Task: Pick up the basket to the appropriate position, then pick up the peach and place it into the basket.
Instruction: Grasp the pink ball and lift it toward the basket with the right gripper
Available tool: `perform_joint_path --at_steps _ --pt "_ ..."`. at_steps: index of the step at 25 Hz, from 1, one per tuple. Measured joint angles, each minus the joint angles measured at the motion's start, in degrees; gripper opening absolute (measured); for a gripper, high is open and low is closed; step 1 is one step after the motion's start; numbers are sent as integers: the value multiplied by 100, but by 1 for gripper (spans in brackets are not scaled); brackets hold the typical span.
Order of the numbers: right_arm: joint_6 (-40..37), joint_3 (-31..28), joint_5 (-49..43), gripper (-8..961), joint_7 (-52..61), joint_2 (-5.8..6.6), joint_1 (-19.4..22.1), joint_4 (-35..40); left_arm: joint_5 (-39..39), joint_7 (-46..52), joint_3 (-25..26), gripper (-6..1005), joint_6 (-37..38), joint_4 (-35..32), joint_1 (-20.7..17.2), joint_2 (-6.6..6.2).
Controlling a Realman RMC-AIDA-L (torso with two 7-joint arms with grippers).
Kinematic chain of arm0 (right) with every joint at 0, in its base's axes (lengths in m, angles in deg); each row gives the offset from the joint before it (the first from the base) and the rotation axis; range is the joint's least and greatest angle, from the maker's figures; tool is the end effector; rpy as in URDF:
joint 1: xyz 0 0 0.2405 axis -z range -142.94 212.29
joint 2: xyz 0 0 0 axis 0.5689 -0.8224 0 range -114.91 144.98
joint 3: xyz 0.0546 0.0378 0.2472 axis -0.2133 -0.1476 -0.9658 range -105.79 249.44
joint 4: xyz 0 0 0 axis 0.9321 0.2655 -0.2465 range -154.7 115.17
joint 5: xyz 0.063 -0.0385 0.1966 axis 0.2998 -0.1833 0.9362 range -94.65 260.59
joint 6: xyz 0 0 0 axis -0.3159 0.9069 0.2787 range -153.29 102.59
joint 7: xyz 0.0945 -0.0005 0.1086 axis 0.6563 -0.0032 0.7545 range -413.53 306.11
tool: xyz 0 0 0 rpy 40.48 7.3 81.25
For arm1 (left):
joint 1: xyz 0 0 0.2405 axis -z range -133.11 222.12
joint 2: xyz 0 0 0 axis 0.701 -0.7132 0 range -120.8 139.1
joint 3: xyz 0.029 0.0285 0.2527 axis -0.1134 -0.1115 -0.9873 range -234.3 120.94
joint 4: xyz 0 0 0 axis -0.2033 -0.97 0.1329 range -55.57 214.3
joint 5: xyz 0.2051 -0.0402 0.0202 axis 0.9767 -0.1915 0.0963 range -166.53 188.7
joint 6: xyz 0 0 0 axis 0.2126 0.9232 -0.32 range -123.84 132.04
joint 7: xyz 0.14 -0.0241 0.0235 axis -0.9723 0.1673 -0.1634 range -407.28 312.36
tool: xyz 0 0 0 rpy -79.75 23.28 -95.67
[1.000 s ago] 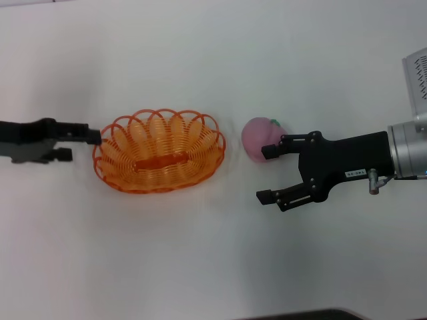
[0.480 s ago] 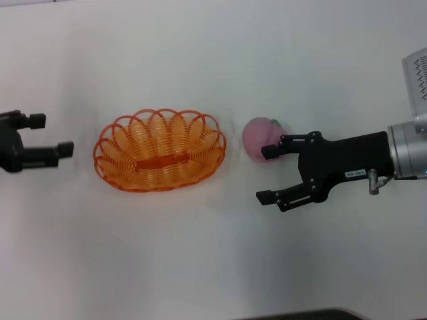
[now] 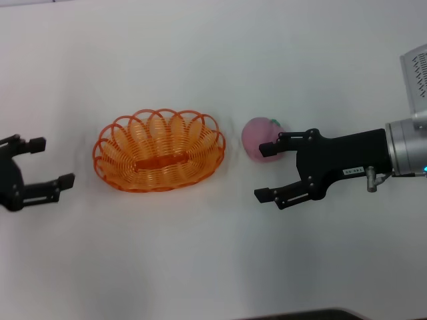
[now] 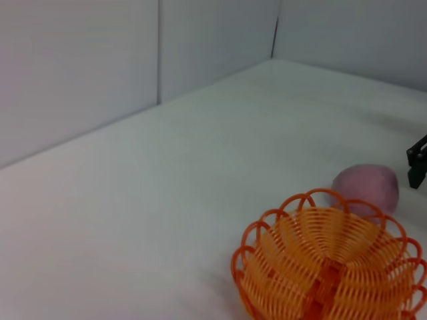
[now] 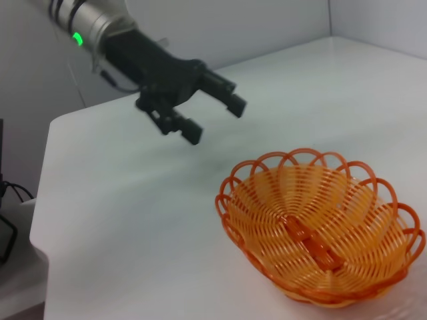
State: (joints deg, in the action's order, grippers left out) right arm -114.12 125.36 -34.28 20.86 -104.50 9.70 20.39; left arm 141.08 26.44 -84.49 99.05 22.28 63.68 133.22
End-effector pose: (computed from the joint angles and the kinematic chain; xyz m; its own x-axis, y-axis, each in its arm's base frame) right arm 0.2793 0.2913 -0.0314 0.9030 -0.2993 -0.3083 -0.3328 -0.9410 -0.0614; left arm -0.3221 0.2721 0.0359 0.8776 0.3430 0.3350 0.4525 -0.8235 -0.3422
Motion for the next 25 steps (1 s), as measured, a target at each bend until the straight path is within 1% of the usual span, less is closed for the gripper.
perform_joint_path --at_steps 2,5,7,9,11,13,14,15,16,21,25 --pt "-3 -7 9 945 -1 1 -3 0 -279 -300 17 884 35 117 -272 17" --pt "-4 -20 11 945 -5 1 0 0 -449 -444 35 884 84 294 -503 24" --pt "-5 -26 11 945 -9 0 11 0 -464 -588 45 884 113 512 -597 32" --pt "-3 -40 11 945 -14 0 26 0 -483 -946 76 884 129 890 -685 42" --pt "15 -50 11 945 -18 1 34 1 -525 -1373 189 884 128 1210 -725 44" --pt "30 -53 12 945 -20 0 43 10 -576 -1859 437 884 124 1582 -740 41" --pt "30 -53 14 945 -20 0 48 19 -576 -1859 437 884 124 1582 -740 41" --pt "28 -54 15 945 -21 1 49 28 -592 -2115 604 884 117 1839 -741 35" --pt "10 -54 17 946 -21 0 51 37 -592 -2172 642 884 99 1932 -733 30" --pt "-39 -53 17 946 -22 4 55 73 -609 -2195 653 884 53 2047 -701 17" --pt "-238 -118 -11 946 3 57 99 306 -651 -2208 655 884 -66 2149 -676 11"
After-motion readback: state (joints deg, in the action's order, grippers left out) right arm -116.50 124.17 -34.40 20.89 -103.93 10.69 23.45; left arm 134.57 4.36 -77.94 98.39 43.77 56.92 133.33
